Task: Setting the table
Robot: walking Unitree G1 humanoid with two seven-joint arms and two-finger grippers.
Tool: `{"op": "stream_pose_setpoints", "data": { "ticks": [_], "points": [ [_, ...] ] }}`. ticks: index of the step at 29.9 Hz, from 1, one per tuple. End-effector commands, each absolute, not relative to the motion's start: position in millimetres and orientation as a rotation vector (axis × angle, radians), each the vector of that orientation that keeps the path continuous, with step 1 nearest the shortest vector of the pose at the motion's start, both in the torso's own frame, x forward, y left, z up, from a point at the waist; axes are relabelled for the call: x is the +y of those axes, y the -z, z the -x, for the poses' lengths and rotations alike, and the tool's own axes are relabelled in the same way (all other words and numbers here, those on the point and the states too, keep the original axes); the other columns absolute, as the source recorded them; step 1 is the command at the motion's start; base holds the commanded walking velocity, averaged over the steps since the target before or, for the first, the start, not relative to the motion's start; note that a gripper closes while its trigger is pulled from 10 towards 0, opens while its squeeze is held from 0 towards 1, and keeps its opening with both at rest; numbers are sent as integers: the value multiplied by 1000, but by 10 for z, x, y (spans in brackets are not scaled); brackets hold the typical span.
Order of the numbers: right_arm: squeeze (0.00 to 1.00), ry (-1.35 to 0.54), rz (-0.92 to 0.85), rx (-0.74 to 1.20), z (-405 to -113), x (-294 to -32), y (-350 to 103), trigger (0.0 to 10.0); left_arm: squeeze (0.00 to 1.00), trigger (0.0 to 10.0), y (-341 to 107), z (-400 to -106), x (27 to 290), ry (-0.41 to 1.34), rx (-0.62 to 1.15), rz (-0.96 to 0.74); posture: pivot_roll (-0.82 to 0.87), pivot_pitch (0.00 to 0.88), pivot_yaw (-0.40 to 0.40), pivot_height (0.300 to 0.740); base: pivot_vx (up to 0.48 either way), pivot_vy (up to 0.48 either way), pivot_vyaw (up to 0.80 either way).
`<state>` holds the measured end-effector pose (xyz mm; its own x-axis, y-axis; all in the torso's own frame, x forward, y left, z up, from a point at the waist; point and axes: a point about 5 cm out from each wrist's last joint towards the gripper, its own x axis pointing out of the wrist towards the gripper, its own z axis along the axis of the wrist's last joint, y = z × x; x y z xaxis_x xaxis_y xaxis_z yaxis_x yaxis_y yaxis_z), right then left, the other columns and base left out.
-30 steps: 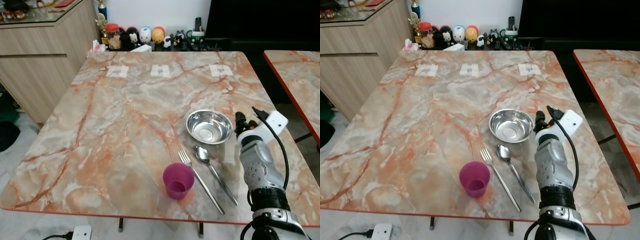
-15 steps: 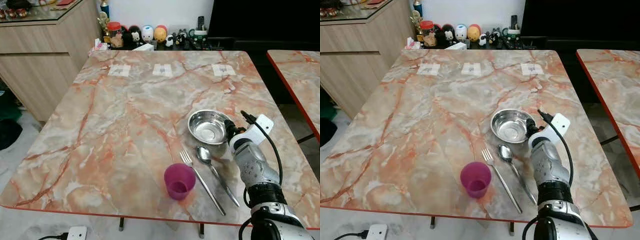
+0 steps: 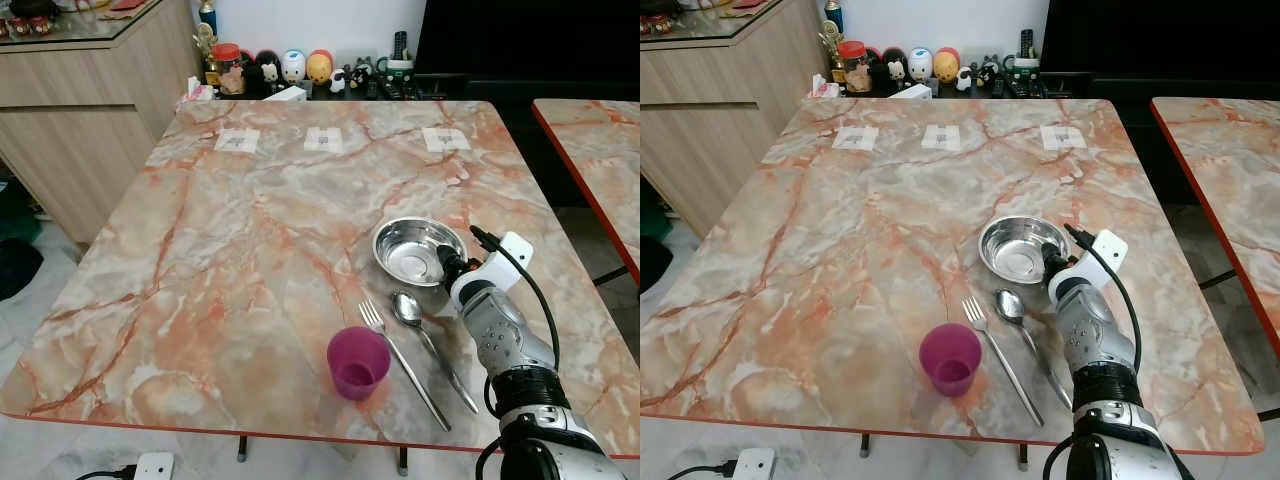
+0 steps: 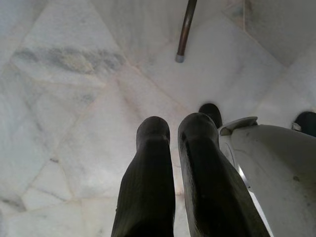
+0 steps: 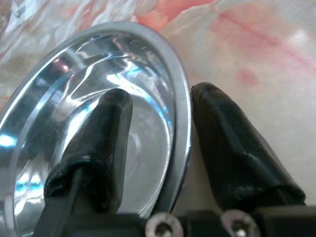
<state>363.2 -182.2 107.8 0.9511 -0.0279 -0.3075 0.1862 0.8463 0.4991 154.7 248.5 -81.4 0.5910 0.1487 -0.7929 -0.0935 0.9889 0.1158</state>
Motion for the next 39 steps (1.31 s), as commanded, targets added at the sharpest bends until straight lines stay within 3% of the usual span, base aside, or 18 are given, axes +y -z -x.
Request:
{"op": "stream_pose_setpoints", "data": {
  "ticks": [1, 23, 29, 34, 36, 37, 38, 39],
  "points": [
    [0, 99, -536, 312, -3644, -1772, -1077, 0, 0, 10000, 843, -1493, 2471, -145, 951, -62, -68, 91, 21, 740, 0, 0, 0],
    [0, 190, -527, 247, -3612, -1868, -1076, 0, 0, 10000, 844, -1503, 2451, -136, 949, -72, -69, 92, 19, 740, 0, 0, 0],
    [0, 238, -578, -18, -3562, -2005, -1307, 0, 0, 10000, 860, -1484, 2415, -124, 954, -83, -72, 93, 18, 740, 0, 0, 0],
    [0, 259, -577, -71, -3510, -2046, -1321, 0, 0, 10000, 864, -1477, 2409, -122, 954, -85, -73, 94, 18, 740, 0, 0, 0],
    [0, 254, -544, -182, -3403, -2057, -1401, 0, 0, 10000, 864, -1469, 2414, -119, 952, -90, -73, 94, 16, 740, 0, 0, 0],
    [0, 243, -545, -208, -3357, -2039, -1416, 4980, 0, 10000, 863, -1465, 2420, -118, 951, -91, -75, 94, 17, 740, 0, 0, 0],
    [0, 235, -548, -221, -3329, -2025, -1421, 4980, 0, 10000, 863, -1462, 2424, -118, 950, -91, -75, 94, 16, 740, 0, 0, 0],
    [0, 218, -524, -232, -3277, -1999, -1415, 10000, 0, 10000, 862, -1455, 2433, -119, 949, -90, -77, 95, 15, 740, 0, 0, 0]
  ]
}}
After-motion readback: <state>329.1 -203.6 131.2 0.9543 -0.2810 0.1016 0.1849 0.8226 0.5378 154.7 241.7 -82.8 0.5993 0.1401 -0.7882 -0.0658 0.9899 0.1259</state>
